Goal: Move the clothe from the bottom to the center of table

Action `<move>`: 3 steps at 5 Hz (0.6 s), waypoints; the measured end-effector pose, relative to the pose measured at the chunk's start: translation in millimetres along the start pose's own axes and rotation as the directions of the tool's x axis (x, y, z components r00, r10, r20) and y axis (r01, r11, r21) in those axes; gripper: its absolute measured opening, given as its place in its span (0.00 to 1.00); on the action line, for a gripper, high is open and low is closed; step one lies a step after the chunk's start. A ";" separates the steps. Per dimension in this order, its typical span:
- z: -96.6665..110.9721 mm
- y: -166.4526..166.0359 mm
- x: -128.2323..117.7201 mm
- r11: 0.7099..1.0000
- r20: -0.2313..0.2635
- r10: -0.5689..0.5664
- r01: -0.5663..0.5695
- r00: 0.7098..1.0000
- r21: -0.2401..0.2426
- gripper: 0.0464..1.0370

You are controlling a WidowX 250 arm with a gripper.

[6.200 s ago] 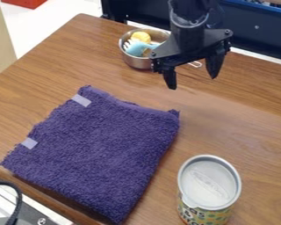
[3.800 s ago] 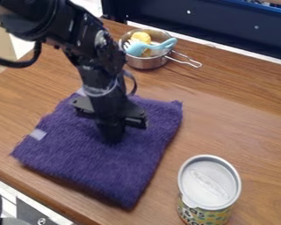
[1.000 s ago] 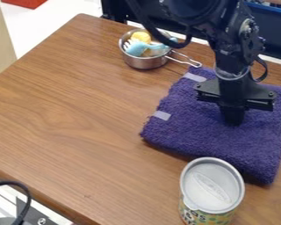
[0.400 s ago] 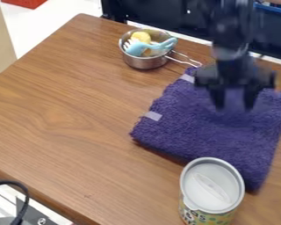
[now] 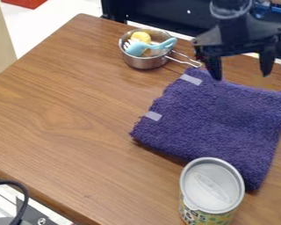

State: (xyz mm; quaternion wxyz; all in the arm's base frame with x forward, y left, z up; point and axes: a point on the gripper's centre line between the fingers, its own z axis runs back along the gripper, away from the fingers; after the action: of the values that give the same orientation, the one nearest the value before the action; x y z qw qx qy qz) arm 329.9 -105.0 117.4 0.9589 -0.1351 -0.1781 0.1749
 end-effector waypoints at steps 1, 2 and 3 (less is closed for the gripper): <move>1.3 22.9 -7.4 0.996 0.013 0.053 -0.054 0.999 0.076 0.96; 7.0 57.3 -7.3 0.979 0.048 0.163 -0.168 0.985 0.118 0.96; 15.6 99.3 -0.8 0.957 0.058 0.257 -0.262 0.965 0.125 0.96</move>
State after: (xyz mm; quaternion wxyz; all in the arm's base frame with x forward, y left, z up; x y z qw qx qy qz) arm 294.6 -12.6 99.3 0.9306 -0.0901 -0.1665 0.3133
